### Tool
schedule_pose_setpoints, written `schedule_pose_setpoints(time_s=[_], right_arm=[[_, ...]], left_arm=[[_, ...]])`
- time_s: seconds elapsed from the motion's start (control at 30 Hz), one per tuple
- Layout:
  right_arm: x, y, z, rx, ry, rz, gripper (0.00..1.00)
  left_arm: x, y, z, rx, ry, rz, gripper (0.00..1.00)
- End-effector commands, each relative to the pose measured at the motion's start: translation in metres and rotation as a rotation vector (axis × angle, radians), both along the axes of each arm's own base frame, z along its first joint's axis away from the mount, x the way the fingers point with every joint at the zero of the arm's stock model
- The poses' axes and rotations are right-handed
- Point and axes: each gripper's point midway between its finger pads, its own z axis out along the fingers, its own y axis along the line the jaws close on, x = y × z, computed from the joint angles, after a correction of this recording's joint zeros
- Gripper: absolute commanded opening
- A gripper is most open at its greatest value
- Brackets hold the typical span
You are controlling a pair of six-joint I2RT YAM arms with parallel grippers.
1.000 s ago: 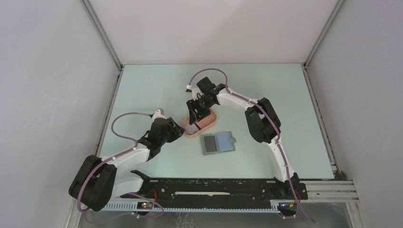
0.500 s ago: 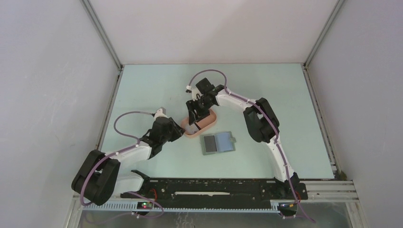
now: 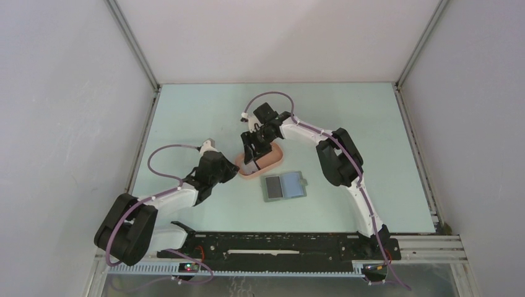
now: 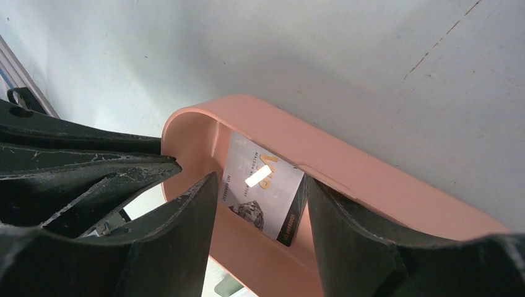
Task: Put the credit cards into the card holder
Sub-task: Move the storage box to the center of the board.
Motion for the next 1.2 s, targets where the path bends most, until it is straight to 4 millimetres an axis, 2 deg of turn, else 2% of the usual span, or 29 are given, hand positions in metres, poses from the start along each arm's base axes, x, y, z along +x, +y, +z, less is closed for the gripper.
schedule_pose_setpoints(time_s=[0.0, 0.07, 0.23, 0.7, 1.17], right_arm=[[0.002, 0.006, 0.015, 0.041, -0.027, -0.001, 0.64], [0.001, 0.006, 0.018, 0.048, -0.024, 0.0, 0.63], [0.001, 0.006, 0.028, 0.069, -0.035, 0.001, 0.64], [-0.002, 0.003, 0.024, 0.114, 0.057, -0.027, 0.64], [-0.005, 0.005, 0.036, 0.233, 0.196, -0.074, 0.63]], left_arm=[[0.013, -0.009, 0.023, -0.031, -0.074, -0.002, 0.03], [0.014, -0.009, 0.026, -0.035, -0.09, 0.002, 0.0], [0.014, -0.007, 0.027, -0.02, -0.106, 0.01, 0.0], [0.012, -0.009, 0.014, 0.014, -0.108, 0.002, 0.0], [0.01, -0.013, 0.009, 0.003, -0.103, -0.003, 0.0]])
